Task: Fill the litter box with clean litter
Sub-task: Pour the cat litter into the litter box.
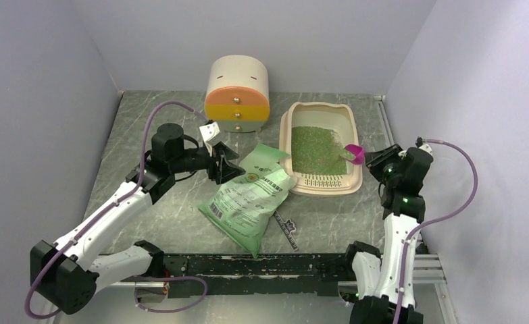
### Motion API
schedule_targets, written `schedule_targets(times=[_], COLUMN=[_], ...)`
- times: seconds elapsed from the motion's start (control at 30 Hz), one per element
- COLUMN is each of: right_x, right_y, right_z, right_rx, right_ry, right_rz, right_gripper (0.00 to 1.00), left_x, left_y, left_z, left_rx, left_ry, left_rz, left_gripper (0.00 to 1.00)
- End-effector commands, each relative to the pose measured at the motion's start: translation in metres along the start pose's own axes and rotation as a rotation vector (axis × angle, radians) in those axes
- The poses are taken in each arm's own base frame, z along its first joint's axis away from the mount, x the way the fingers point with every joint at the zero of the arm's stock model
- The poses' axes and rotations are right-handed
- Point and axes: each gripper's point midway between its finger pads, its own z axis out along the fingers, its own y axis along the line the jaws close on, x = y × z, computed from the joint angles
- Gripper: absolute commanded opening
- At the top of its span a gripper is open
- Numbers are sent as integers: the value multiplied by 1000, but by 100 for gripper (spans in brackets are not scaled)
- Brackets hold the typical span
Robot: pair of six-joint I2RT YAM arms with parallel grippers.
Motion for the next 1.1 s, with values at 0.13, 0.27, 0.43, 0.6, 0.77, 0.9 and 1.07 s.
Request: schedule_targets(times=[0.13, 0.27, 0.43, 0.6, 0.77, 0.9, 1.07], right_x=[46, 49, 45, 19, 21, 42, 54], right_y=[35, 65, 67, 64, 77, 105, 130], right_z=[-14, -2, 33, 48, 43, 17, -13], right_rx=[-191, -251, 0, 156, 97, -106, -280], right_ry=[211, 284, 283, 178, 244, 343, 423], right_rz=[-45, -123, -372, -536, -598, -560, -477], right_gripper=[0, 0, 0, 0, 0, 0, 0], left_x=[1, -2, -4, -5, 4, 17, 21], left_y=[-4, -4, 1, 6, 10, 19, 31], left_z=[-11, -13, -12, -10, -11, -13, -5], left_rx=[-22, -39, -58, -80, -121, -184, -214], left_ry=[-2, -13, -18, -46, -78, -72, -37], left_rz=[5, 12, 8, -4, -63, -119, -142], left_gripper=[65, 65, 66, 68, 70, 73, 80])
